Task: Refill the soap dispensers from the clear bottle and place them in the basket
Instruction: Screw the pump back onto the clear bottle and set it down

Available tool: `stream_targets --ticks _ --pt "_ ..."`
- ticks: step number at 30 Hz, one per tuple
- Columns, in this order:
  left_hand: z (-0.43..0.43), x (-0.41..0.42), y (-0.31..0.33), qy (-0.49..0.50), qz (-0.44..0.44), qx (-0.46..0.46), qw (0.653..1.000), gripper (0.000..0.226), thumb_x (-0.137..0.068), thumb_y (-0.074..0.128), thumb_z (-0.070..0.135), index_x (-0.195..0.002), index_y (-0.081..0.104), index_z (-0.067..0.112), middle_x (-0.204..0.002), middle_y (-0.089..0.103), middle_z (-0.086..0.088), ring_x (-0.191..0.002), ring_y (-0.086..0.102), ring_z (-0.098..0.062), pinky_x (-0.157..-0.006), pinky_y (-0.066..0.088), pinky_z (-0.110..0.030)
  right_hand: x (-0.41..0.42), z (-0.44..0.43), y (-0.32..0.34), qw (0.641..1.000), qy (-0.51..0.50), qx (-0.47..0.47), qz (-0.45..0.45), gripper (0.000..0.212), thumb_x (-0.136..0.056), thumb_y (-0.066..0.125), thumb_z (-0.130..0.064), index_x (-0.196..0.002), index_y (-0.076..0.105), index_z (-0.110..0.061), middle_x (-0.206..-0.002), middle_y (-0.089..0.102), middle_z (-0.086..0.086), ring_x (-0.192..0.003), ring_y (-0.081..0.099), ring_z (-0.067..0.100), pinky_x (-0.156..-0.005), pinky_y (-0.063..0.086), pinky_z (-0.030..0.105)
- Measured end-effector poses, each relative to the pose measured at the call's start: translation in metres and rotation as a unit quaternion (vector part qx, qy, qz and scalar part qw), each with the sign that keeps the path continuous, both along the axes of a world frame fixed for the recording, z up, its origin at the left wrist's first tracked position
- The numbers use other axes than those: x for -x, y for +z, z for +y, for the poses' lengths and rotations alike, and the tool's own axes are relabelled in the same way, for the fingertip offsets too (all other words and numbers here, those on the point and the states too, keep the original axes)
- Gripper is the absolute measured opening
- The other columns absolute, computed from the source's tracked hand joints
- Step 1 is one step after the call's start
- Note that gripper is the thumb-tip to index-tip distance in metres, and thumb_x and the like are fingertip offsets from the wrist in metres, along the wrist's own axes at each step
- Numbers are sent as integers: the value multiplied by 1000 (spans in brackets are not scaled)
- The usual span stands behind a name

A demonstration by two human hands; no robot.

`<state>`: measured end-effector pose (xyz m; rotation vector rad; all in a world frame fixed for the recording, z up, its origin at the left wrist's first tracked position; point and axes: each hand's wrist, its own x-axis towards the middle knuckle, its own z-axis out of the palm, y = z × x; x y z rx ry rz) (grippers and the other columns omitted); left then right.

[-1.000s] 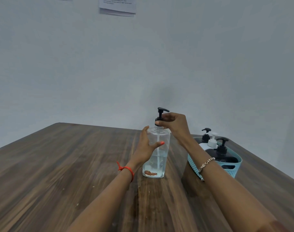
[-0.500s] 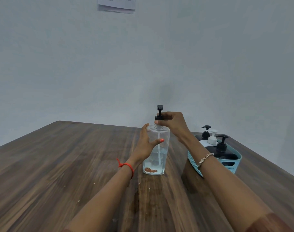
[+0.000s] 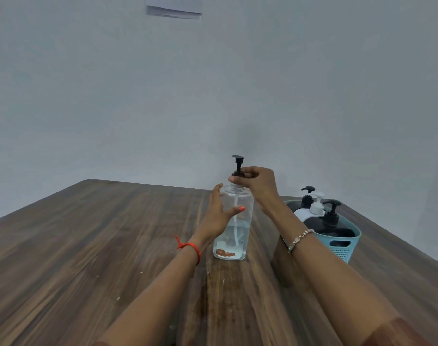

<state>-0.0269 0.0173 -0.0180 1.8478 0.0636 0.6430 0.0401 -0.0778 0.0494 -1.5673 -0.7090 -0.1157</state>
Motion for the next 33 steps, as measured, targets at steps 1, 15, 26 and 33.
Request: stream_targets --ticks 1,15,26,33 --pt "0 0 0 -1 0 1 1000 85 -83 66 29 -146 10 23 -149 31 -6 -130 42 -28 -107 39 -40 3 4 0 999 -23 14 -20 33 -65 82 -11 -93 66 -2 -78 69 5 -63 65 6 -58 49 6" --pt "-1 1 0 1 -10 1 1000 83 -85 64 25 -146 8 19 -151 25 -7 -133 34 -25 -99 34 -28 6 4 0 1000 -15 -16 6 21 -73 77 -16 -84 63 -6 -77 66 3 -70 64 12 -72 52 24" --pt "-1 1 0 -8 -16 12 1000 80 -85 65 22 -145 11 19 -147 32 -4 -128 42 -26 -96 38 -27 5 6 -5 999 -14 9 -30 24 -71 78 -12 -92 66 -10 -84 68 5 -72 64 10 -71 51 16" --pt "-1 0 -1 1 -5 -2 1000 82 -84 66 26 -145 11 20 -148 30 -6 -129 40 -27 -105 38 -37 0 0 -3 1000 8 -15 2 30 -69 78 -4 -96 68 0 -79 70 4 -65 67 5 -70 55 16"
